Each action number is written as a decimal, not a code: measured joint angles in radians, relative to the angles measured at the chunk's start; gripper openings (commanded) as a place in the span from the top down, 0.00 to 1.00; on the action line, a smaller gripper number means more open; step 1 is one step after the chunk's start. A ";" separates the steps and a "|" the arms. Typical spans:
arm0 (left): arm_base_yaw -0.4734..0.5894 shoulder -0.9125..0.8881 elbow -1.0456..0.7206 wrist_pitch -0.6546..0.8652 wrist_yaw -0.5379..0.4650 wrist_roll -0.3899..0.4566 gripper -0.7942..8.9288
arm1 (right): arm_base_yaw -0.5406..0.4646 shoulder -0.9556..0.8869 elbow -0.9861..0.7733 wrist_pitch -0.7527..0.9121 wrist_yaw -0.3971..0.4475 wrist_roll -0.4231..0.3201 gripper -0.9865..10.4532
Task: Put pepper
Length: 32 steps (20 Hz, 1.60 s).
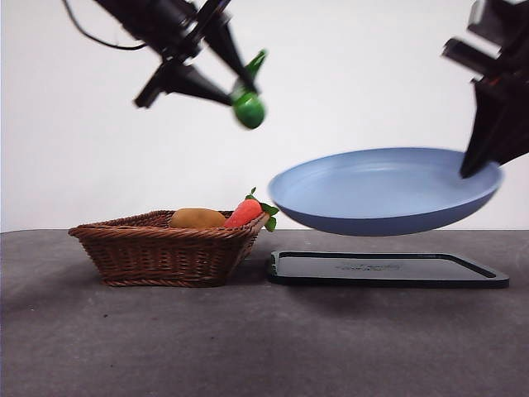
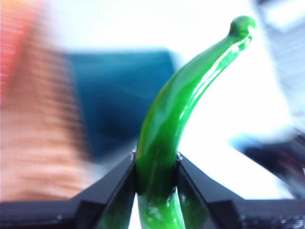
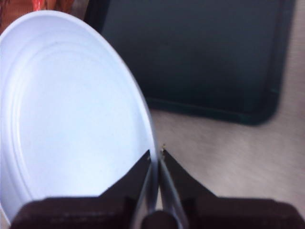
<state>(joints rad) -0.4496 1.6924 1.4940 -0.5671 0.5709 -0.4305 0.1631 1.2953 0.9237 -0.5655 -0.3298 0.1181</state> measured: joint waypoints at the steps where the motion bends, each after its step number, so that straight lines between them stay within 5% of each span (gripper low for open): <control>1: -0.026 0.000 0.000 -0.010 0.002 0.003 0.79 | 0.000 0.022 0.000 0.022 -0.032 0.019 0.91; 5: -0.138 0.010 0.000 -0.046 -0.160 0.082 0.79 | 0.024 0.044 0.000 0.050 -0.082 0.074 0.91; 22: -0.235 0.088 0.000 -0.175 -0.354 0.208 0.74 | 0.116 0.044 0.000 0.043 -0.126 0.142 0.91; 32: -0.247 0.088 0.000 -0.180 -0.312 0.214 0.65 | 0.130 0.044 0.000 -0.015 -0.132 0.152 0.91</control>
<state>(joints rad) -0.6968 1.7802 1.4940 -0.7475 0.2592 -0.2169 0.2935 1.3396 0.9237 -0.5808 -0.4614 0.2703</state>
